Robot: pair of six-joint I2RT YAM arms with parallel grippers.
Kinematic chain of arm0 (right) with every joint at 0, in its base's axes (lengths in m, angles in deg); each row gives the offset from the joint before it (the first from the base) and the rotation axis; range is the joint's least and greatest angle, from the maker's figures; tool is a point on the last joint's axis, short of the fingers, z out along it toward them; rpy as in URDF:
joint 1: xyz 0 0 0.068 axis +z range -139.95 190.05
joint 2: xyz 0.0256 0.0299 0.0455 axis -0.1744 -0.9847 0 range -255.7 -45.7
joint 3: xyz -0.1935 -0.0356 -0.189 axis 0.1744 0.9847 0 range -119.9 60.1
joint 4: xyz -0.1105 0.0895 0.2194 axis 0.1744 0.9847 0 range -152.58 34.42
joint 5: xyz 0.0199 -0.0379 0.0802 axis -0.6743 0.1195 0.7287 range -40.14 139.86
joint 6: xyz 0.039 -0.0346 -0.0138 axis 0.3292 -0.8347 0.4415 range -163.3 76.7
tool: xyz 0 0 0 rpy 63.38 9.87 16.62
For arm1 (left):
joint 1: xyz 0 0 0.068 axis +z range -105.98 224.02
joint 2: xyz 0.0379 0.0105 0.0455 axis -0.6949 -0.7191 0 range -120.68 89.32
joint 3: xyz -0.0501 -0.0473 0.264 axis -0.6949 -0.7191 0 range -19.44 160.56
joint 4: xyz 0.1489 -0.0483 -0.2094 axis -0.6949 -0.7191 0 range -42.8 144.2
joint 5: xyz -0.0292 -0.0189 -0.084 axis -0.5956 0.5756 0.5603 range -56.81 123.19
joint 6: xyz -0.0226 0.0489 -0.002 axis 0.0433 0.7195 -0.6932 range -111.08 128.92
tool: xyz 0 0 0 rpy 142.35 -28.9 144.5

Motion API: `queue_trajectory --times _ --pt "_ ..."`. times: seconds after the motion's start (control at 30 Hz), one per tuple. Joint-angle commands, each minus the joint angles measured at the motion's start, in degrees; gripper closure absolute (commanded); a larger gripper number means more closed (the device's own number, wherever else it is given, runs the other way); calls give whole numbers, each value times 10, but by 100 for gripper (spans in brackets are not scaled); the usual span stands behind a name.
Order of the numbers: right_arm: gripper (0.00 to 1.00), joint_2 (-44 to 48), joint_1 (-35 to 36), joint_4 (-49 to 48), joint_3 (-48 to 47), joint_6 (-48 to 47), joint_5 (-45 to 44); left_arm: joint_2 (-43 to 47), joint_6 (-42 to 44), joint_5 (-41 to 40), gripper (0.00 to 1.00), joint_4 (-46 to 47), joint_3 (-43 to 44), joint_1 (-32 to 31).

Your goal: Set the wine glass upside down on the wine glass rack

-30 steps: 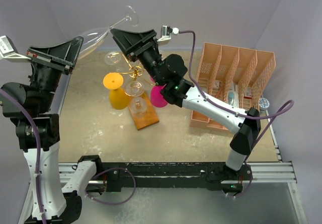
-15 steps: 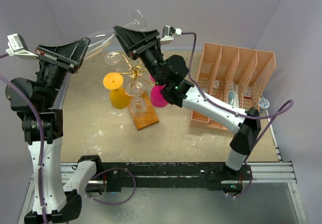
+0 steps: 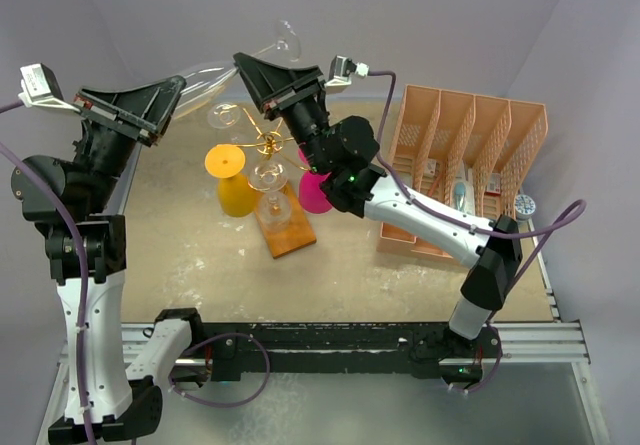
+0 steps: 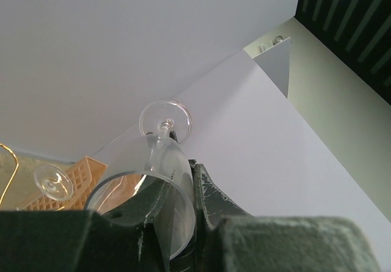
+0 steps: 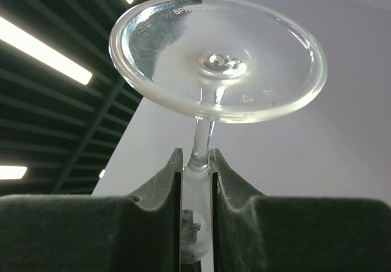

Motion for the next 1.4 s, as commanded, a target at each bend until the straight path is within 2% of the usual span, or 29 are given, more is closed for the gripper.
queue_trajectory --times 0.0,0.1,0.27,0.4,0.47,0.53,0.57,0.7,0.77,0.87,1.0,1.1,1.23,1.37 --pt "86 41 1 -73 14 -40 -35 6 -14 25 87 36 5 2" --pt "67 43 2 -81 9 -52 -34 10 -13 24 87 31 -2 2" --pt "67 28 1 -84 -4 -38 -20 13 -14 23 87 32 -5 2" --pt "76 15 1 -72 -15 -25 -10 15 -12 25 87 26 -6 2" --pt "84 15 1 -72 -17 -28 -13 18 -10 25 87 20 -9 2" --pt "99 16 1 -74 -18 -36 -15 21 -6 22 85 13 -10 2" --pt "100 17 1 -78 -18 -45 -15 22 2 17 82 1 -7 2" --pt "100 24 1 -100 -18 -86 -23 27 60 -5 71 -65 20 2" --pt "100 34 1 -104 -13 -116 -33 30 84 -16 61 -95 30 2" --pt "100 54 0 -99 6 -164 -41 33 114 -22 53 -131 45 2" --pt "100 103 -6 -120 59 -255 -75 34 157 -33 51 -180 65 2" --pt "100 145 -26 -130 125 -280 -71 35 180 -30 50 -191 81 2" --pt "100 185 -58 -133 172 -328 -41 33 175 2 49 -155 78 2" --pt "100 214 -72 -116 183 -437 5 25 140 44 49 -85 73 2"
